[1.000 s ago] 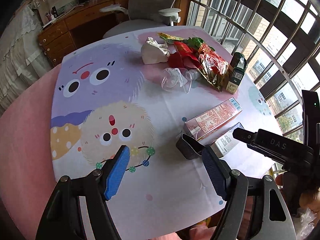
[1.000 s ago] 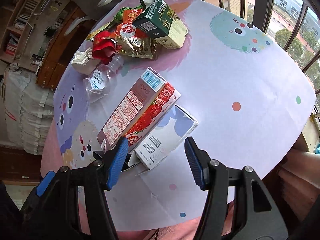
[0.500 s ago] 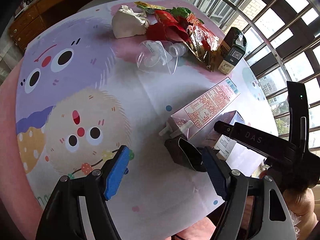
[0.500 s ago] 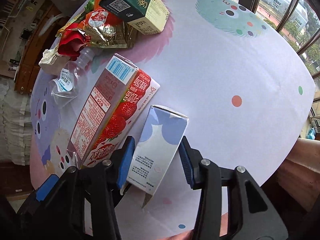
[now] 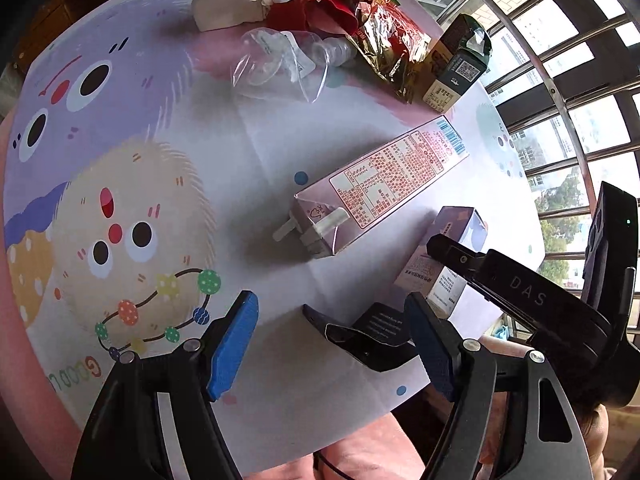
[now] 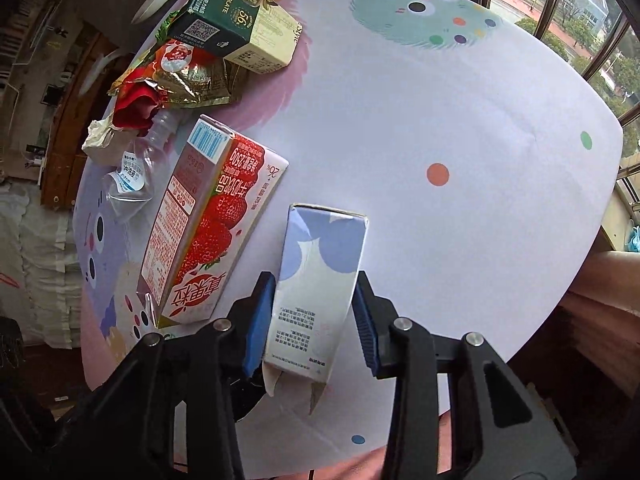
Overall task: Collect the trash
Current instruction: 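Grasp the white-blue milk carton with the right tool, then lift the white-blue carton with the right tool while the left tool grasps the black flat item, then move both held items over the bin and open both tools, then raise both tools from the bin back toward the table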
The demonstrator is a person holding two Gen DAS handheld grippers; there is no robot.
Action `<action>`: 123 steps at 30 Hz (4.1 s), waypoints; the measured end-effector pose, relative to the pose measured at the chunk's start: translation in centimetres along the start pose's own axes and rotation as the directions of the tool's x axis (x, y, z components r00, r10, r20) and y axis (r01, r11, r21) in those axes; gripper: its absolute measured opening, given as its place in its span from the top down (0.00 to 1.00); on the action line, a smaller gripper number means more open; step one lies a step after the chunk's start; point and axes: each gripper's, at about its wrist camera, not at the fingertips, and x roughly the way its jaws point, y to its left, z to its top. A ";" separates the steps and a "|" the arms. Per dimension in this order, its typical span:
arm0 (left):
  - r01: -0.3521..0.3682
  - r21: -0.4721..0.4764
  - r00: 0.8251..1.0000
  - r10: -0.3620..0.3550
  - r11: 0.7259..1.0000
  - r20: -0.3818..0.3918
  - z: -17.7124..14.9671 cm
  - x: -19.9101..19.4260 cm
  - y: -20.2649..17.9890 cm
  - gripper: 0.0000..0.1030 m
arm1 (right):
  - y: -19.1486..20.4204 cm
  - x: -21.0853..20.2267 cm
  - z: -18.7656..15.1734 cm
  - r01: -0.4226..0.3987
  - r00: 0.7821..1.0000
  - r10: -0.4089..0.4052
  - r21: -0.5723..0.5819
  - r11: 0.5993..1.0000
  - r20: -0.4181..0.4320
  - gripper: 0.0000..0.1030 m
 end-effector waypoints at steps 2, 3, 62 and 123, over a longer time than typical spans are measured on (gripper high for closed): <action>0.002 -0.020 1.000 -0.002 1.000 -0.019 -0.2 0.4 0.2 0.26 | 0.0 0.0 -0.1 -0.001 1.000 0.001 -0.004 1.000 -0.001 0.65; 0.001 -0.029 1.000 -0.002 1.000 -0.026 -0.3 0.5 0.3 0.26 | -0.4 -0.3 -0.2 -0.001 1.000 0.001 -0.006 1.000 -0.002 0.65; -0.286 -0.263 0.920 0.341 0.921 0.192 -29.4 7.9 -16.1 0.97 | -19.4 -5.1 -16.0 -0.112 0.988 0.000 -0.720 0.685 -0.154 0.67; -0.297 -0.243 0.896 0.357 0.924 0.265 -27.9 8.4 -11.8 0.15 | -20.0 -2.3 -16.1 -0.098 0.994 0.032 -0.678 0.729 -0.109 0.49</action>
